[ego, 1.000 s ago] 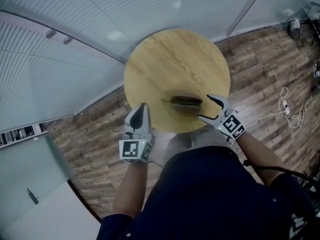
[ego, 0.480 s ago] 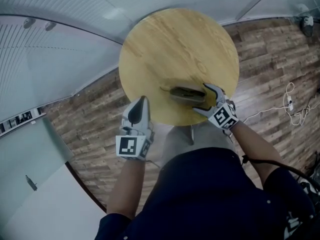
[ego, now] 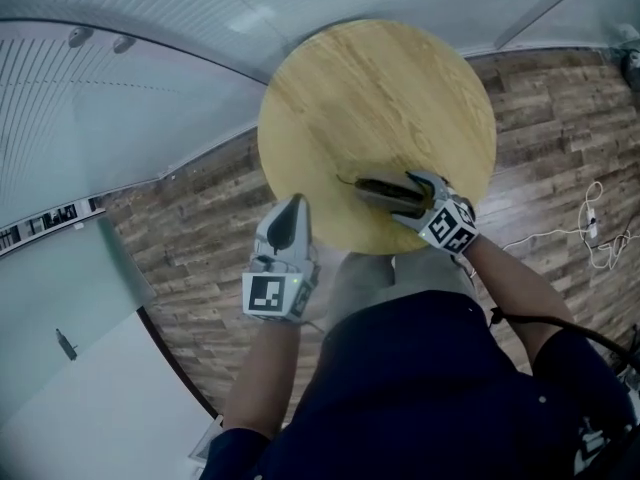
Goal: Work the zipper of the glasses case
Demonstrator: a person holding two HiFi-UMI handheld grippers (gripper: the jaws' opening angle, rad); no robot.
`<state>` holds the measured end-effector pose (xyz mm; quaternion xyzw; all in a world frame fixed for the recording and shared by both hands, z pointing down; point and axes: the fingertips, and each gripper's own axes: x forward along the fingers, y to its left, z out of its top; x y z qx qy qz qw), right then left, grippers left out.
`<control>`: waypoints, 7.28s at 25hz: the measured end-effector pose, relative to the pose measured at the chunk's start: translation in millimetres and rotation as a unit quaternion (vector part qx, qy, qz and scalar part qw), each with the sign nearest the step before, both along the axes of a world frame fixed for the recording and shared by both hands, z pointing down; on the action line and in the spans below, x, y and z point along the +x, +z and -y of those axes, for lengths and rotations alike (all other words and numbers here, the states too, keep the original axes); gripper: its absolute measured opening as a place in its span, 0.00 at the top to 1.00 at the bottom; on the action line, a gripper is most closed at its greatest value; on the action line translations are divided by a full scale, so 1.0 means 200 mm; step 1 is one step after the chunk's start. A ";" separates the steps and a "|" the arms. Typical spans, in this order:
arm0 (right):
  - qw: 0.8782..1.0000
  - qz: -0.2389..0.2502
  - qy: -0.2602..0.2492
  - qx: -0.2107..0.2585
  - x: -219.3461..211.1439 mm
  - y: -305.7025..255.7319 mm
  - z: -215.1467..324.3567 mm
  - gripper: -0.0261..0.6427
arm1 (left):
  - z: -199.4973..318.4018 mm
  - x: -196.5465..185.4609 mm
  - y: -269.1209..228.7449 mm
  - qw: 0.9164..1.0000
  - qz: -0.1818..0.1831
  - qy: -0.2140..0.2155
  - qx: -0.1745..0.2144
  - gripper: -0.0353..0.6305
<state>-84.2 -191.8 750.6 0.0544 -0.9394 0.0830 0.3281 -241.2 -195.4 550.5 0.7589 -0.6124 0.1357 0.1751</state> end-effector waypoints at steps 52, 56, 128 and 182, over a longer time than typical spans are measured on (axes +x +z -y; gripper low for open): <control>0.927 0.344 0.125 -0.079 -0.01 -1.64 0.31 0.52 | 0.21 0.56 -0.70 0.886 -0.341 0.310 0.048 0.61; 0.915 0.381 0.093 -0.097 -0.06 -1.71 0.27 0.52 | 0.18 0.59 -0.84 0.860 -0.371 0.342 0.073 0.56; 0.924 0.373 -0.084 -0.019 -0.19 -2.04 0.00 0.95 | -0.06 0.60 -0.41 0.863 0.069 0.499 -0.028 0.50; 0.881 0.454 -0.084 -0.103 -0.03 -2.16 0.02 0.95 | -0.02 0.56 -0.70 0.867 -0.010 0.497 0.039 0.50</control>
